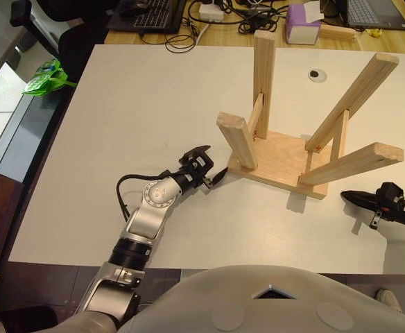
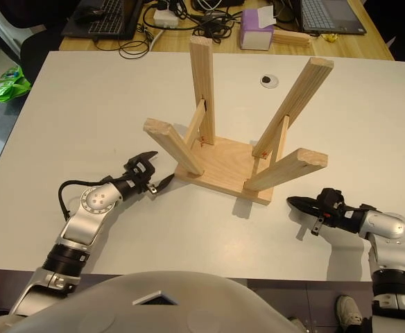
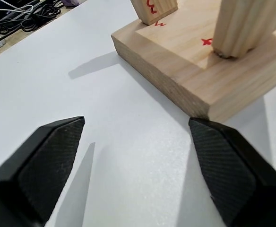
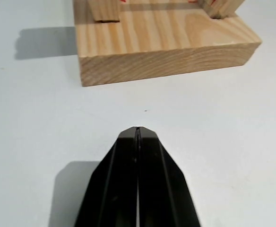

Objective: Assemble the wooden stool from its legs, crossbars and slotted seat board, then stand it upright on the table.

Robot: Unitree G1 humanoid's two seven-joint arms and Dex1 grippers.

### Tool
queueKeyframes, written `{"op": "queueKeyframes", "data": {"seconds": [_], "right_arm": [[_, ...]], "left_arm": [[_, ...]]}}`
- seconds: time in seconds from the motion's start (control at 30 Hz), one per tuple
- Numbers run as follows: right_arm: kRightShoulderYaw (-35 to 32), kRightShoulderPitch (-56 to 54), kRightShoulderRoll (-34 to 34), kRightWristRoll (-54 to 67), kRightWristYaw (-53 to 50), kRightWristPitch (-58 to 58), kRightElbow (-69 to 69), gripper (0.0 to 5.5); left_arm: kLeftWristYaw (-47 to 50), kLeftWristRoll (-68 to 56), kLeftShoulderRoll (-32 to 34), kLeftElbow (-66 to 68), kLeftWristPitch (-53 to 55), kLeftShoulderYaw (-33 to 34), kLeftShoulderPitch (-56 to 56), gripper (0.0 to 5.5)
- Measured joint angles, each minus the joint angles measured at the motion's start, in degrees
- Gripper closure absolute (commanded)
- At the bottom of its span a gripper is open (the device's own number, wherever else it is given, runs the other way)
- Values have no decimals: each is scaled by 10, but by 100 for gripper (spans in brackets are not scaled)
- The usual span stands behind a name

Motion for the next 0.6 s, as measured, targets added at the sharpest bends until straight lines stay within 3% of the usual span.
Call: {"op": "queueKeyframes", "data": {"seconds": [0.17,0.33,0.6], "right_arm": [[1,-59,-1,-22,-16,-13,71,550],[11,-62,15,-22,-16,-7,56,550],[12,-38,20,-3,3,26,5,550]], "left_arm": [[4,-26,-29,-47,76,-6,26,269],[37,-33,-70,-54,132,-5,20,345],[24,-38,-47,-82,154,-3,30,474]]}}
